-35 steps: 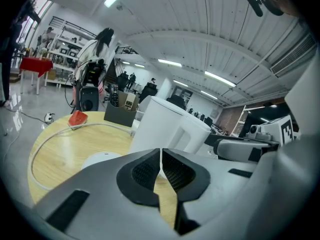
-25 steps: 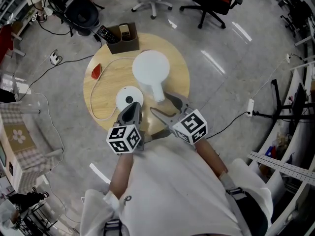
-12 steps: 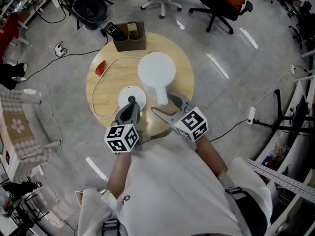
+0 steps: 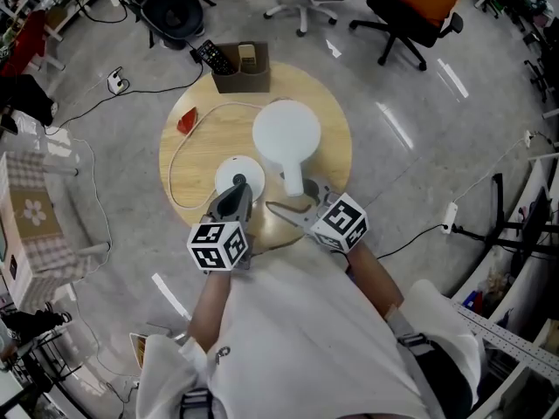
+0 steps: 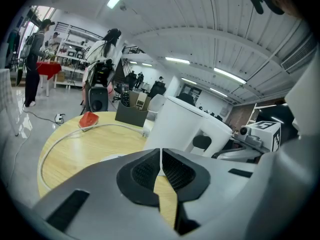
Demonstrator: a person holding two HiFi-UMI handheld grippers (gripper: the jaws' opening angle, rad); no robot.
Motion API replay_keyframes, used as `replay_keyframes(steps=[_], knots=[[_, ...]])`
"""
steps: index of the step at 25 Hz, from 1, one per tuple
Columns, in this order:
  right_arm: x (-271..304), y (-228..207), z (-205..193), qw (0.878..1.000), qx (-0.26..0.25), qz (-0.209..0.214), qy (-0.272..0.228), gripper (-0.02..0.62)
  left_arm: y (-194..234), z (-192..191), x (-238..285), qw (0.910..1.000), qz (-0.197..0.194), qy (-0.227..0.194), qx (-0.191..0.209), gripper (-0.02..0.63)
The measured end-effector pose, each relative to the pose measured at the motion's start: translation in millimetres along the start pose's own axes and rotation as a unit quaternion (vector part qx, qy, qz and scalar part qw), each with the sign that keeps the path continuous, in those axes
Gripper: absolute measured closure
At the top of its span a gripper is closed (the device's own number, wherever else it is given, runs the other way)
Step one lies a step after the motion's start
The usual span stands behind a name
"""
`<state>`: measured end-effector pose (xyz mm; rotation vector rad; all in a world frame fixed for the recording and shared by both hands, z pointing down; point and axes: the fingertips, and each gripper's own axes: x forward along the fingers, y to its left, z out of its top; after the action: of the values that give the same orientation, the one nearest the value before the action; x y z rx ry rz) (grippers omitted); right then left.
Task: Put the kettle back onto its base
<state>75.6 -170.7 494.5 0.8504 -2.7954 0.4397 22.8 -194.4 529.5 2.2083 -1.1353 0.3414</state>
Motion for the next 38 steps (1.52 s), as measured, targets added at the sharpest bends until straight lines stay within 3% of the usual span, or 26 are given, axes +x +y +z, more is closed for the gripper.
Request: replay_keyframes(steps=[4, 10, 16, 25, 27, 31, 38], knots=[[-2, 2, -1, 1.000, -0.012, 0.017, -0.018, 0.310, 2, 0, 0, 1.0000, 0.001, -0.005, -0.007, 0.571], [2, 6, -4, 0.997, -0.050, 0.053, -0.018, 0.311, 22, 0, -10, 0.9987, 0.035, -0.015, -0.035, 0.571], [5, 8, -1, 0.995, -0.050, 0.084, -0.034, 0.319, 30, -2, -14, 0.9984, 0.041, -0.014, -0.035, 0.571], [26, 15, -1, 0.992, -0.090, 0.078, -0.028, 0.323, 32, -6, -18, 0.9982, 0.041, -0.010, -0.042, 0.571], [29, 13, 0, 0.993, -0.094, 0.070, -0.029, 0.352, 33, -7, -19, 0.9979, 0.044, -0.011, -0.046, 0.571], [32, 4, 6, 0.994, -0.092, 0.044, -0.036, 0.488, 40, -7, -25, 0.9972, 0.052, -0.013, -0.052, 0.571], [38, 6, 10, 0.994, -0.093, 0.041, -0.046, 0.514, 48, -5, -30, 0.9962, 0.065, -0.013, -0.057, 0.571]])
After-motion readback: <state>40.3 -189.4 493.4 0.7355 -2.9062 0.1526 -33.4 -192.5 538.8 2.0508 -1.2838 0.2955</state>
